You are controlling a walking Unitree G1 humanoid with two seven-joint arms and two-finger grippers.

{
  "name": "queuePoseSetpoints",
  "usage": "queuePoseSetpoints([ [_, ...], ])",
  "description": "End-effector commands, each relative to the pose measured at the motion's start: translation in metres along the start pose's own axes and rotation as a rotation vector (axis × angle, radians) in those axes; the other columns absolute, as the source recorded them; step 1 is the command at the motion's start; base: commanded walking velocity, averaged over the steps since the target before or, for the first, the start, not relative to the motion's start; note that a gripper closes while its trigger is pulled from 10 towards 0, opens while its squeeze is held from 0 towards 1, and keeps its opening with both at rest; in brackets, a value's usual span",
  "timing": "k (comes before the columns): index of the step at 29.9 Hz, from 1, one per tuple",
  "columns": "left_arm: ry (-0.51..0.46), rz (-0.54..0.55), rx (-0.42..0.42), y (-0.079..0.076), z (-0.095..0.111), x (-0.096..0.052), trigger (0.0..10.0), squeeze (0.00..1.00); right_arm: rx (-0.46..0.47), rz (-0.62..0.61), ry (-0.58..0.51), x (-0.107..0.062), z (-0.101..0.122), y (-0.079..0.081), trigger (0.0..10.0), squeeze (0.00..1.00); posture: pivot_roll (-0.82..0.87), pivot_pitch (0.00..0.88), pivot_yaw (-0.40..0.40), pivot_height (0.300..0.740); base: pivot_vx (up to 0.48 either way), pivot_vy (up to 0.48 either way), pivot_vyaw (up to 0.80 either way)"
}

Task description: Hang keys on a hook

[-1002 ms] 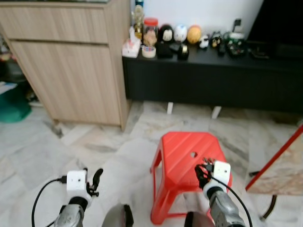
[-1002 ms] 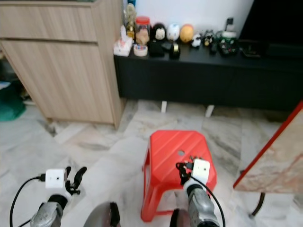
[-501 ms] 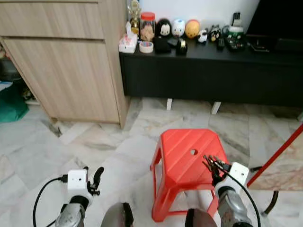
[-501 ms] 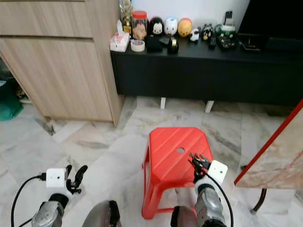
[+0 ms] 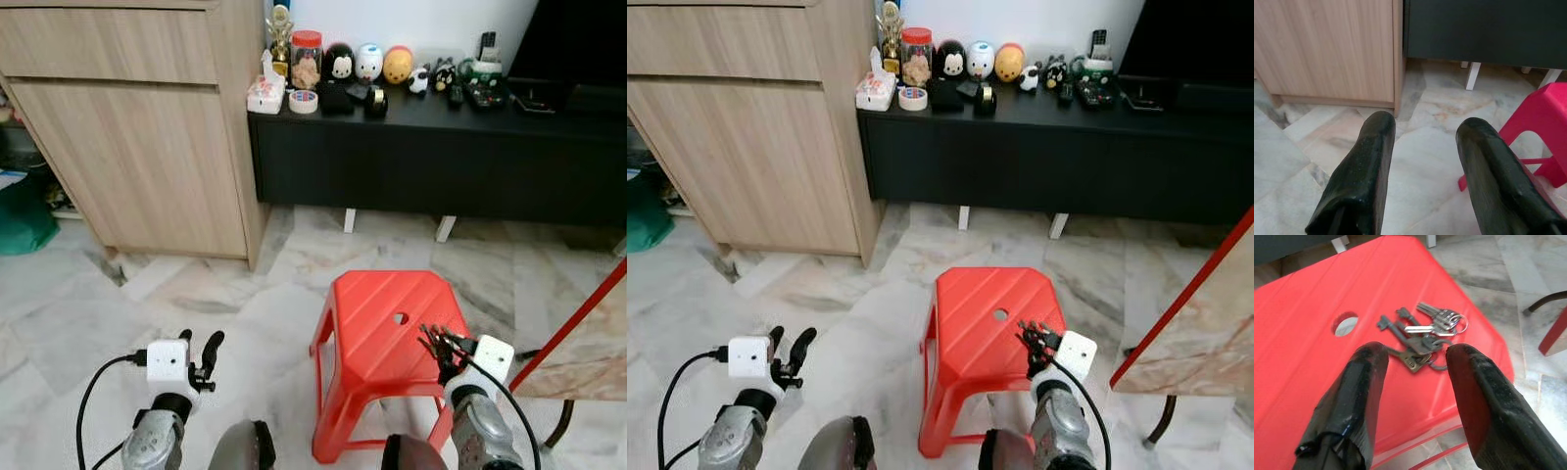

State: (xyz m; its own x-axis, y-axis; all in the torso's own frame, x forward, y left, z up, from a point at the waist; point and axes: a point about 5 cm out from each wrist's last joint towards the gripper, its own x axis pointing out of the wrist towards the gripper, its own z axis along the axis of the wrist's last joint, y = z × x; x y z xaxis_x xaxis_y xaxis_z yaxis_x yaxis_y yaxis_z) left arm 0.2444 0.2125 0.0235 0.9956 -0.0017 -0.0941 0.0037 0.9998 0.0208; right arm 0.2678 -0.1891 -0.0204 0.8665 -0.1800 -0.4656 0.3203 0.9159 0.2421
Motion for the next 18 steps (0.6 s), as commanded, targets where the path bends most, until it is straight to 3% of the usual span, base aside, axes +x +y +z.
queuePoseSetpoints([
  [1,0.005,-0.005,0.004,-0.0025,0.0011,-0.0011,10.0,0.00,-0.005,-0.007,-0.004,0.0004,0.0014,-0.0016,10.0,0.00,0.06,0.002,-0.025,0.608,0.000,0.000,0.00],
  [18,0.013,0.001,0.004,-0.0040,0.0086,-0.0054,10.0,0.00,-0.002,-0.006,0.012,0.0003,-0.0012,0.0018,10.0,0.00,0.07,0.015,-0.023,0.608,0.280,0.000,0.00],
])
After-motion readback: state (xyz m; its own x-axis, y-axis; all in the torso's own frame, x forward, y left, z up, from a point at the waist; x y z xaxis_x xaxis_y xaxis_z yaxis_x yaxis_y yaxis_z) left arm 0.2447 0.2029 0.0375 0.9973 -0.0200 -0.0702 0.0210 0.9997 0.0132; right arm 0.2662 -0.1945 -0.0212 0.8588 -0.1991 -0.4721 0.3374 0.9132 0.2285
